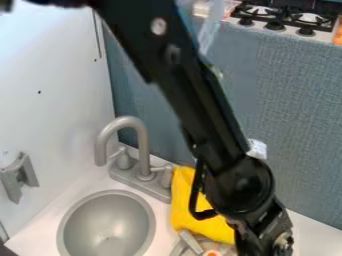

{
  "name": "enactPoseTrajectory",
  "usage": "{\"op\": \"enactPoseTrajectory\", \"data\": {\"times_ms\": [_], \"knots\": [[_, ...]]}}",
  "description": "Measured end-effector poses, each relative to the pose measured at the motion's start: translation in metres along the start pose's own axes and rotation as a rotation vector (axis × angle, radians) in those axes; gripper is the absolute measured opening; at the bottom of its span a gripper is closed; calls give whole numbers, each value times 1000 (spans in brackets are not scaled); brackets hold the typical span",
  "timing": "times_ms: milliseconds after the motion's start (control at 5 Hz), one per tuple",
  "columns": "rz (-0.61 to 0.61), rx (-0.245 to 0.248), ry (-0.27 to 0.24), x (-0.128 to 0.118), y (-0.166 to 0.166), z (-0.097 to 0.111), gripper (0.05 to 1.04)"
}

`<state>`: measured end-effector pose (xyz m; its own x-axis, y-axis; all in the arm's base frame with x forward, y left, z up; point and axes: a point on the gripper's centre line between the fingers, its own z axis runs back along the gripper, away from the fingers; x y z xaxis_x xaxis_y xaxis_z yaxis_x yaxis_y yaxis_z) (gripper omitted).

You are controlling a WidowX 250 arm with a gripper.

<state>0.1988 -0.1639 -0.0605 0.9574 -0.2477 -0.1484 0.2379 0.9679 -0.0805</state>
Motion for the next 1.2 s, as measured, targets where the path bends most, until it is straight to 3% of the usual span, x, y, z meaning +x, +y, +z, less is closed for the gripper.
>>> {"op": "enactPoseTrajectory", "data": {"times_ms": [400,800,1000,1200], "knots": [[40,30,12,29,-2,-23,579],[83,0,49,53,-4,-42,579],[75,-5,67,54,-3,-44,630],[149,0,71,49,2,-43,902]]}}
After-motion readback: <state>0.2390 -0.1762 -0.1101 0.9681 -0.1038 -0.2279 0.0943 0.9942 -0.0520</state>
